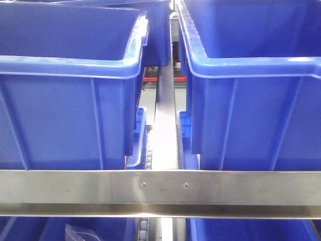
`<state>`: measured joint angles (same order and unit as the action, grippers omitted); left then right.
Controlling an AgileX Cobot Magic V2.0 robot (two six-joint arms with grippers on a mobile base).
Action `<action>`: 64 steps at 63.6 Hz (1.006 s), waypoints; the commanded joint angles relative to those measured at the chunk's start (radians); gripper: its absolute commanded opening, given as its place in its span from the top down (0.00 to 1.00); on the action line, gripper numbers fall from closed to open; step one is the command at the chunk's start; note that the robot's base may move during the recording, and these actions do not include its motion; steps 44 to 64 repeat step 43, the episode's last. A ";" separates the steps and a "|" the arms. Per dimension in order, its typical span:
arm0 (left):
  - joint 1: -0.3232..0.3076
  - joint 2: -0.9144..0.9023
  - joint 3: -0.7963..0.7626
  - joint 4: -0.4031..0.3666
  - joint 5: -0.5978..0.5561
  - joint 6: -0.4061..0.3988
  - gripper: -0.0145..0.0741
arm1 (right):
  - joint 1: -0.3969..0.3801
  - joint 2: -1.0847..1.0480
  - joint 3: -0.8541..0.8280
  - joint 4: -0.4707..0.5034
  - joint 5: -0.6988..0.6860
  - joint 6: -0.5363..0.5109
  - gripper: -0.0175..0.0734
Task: Place yellow foam block on left shelf second layer
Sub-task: 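Withdraw the open right gripper up out of the bin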
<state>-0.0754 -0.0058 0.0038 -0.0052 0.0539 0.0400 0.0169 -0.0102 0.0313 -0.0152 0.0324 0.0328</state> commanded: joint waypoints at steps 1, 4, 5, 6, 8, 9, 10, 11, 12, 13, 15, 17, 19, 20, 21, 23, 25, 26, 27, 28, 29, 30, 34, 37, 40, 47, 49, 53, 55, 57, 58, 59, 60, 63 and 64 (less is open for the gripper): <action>-0.007 -0.018 0.026 -0.006 -0.083 -0.003 0.70 | -0.005 -0.019 -0.022 -0.009 -0.094 0.001 0.75; -0.007 -0.018 0.026 -0.006 -0.083 -0.003 0.70 | -0.005 -0.019 -0.022 -0.009 -0.094 0.001 0.75; -0.007 -0.018 0.026 -0.006 -0.083 -0.003 0.70 | -0.005 -0.019 -0.022 -0.009 -0.094 0.001 0.75; -0.007 -0.018 0.026 -0.006 -0.083 -0.003 0.70 | -0.005 -0.019 -0.022 -0.009 -0.094 0.001 0.75; -0.007 -0.018 0.026 -0.006 -0.083 -0.003 0.70 | -0.005 -0.019 -0.022 -0.009 -0.094 0.001 0.75; -0.007 -0.018 0.026 -0.006 -0.083 -0.003 0.70 | -0.005 -0.019 -0.022 -0.009 -0.094 0.001 0.75; -0.007 -0.018 0.026 -0.006 -0.083 -0.003 0.70 | -0.005 -0.019 -0.022 -0.009 -0.094 0.001 0.75; -0.007 -0.018 0.026 -0.006 -0.083 -0.003 0.70 | -0.005 -0.019 -0.022 -0.009 -0.094 0.001 0.75; -0.007 -0.018 0.026 -0.006 -0.083 -0.003 0.70 | -0.005 -0.019 -0.022 -0.009 -0.094 0.001 0.75; -0.007 -0.018 0.026 -0.006 -0.083 -0.003 0.70 | -0.005 -0.019 -0.022 -0.009 -0.094 0.001 0.75; -0.007 -0.018 0.026 -0.006 -0.083 -0.003 0.70 | -0.005 -0.019 -0.022 -0.009 -0.094 0.001 0.75; -0.007 -0.018 0.026 -0.006 -0.083 -0.003 0.70 | -0.005 -0.019 -0.022 -0.009 -0.094 0.001 0.75; -0.007 -0.018 0.026 -0.006 -0.083 -0.003 0.70 | -0.005 -0.019 -0.022 -0.009 -0.094 0.001 0.75; -0.007 -0.018 0.026 -0.006 -0.083 -0.003 0.70 | -0.005 -0.019 -0.022 -0.009 -0.094 0.001 0.75; -0.007 -0.018 0.026 -0.006 -0.083 -0.003 0.70 | -0.005 -0.019 -0.022 -0.009 -0.094 0.001 0.75; -0.007 -0.018 0.026 -0.006 -0.083 -0.003 0.70 | -0.005 -0.019 -0.022 -0.009 -0.094 0.001 0.75; -0.007 -0.018 0.026 -0.006 -0.083 -0.003 0.70 | -0.005 -0.019 -0.022 -0.009 -0.094 0.001 0.75; -0.007 -0.018 0.026 -0.006 -0.083 -0.003 0.70 | -0.005 -0.019 -0.022 -0.009 -0.094 0.001 0.75; -0.007 -0.018 0.026 -0.006 -0.083 -0.003 0.70 | -0.005 -0.019 -0.022 -0.009 -0.094 0.001 0.75; -0.007 -0.018 0.026 -0.006 -0.083 -0.003 0.70 | -0.005 -0.019 -0.022 -0.009 -0.094 0.001 0.75; -0.007 -0.018 0.026 -0.006 -0.083 -0.003 0.70 | -0.005 -0.019 -0.022 -0.009 -0.094 0.001 0.75; -0.007 -0.018 0.026 -0.006 -0.083 -0.003 0.70 | -0.005 -0.019 -0.022 -0.009 -0.094 0.001 0.75; -0.007 -0.018 0.026 -0.006 -0.083 -0.003 0.70 | -0.005 -0.019 -0.022 -0.009 -0.094 0.001 0.75; -0.007 -0.018 0.026 -0.006 -0.083 -0.003 0.70 | -0.005 -0.019 -0.022 -0.009 -0.094 0.001 0.75; -0.007 -0.018 0.026 -0.006 -0.083 -0.003 0.70 | -0.005 -0.019 -0.022 -0.009 -0.094 0.001 0.75; -0.007 -0.018 0.026 -0.006 -0.083 -0.003 0.70 | -0.005 -0.019 -0.022 -0.009 -0.094 0.001 0.75; -0.007 -0.018 0.026 -0.006 -0.083 -0.003 0.70 | -0.005 -0.019 -0.022 -0.009 -0.094 0.001 0.75; -0.007 -0.018 0.026 -0.006 -0.083 -0.003 0.70 | -0.005 -0.019 -0.022 -0.009 -0.094 0.001 0.75; -0.007 -0.018 0.026 -0.006 -0.083 -0.003 0.70 | -0.005 -0.019 -0.022 -0.009 -0.094 0.001 0.75; -0.007 -0.018 0.026 -0.006 -0.083 -0.003 0.70 | -0.005 -0.019 -0.022 -0.009 -0.094 0.001 0.75; -0.007 -0.018 0.026 -0.006 -0.083 -0.003 0.70 | -0.005 -0.019 -0.022 -0.009 -0.094 0.001 0.75; -0.007 -0.018 0.026 -0.006 -0.083 -0.003 0.70 | -0.005 -0.019 -0.022 -0.009 -0.094 0.001 0.75; -0.007 -0.018 0.026 -0.006 -0.083 -0.003 0.70 | -0.005 -0.019 -0.022 -0.009 -0.094 0.001 0.75; -0.007 -0.018 0.026 -0.006 -0.083 -0.003 0.70 | -0.005 -0.019 -0.022 -0.009 -0.094 0.001 0.75; -0.007 -0.018 0.026 -0.006 -0.083 -0.003 0.70 | -0.005 -0.019 -0.022 -0.009 -0.094 0.001 0.75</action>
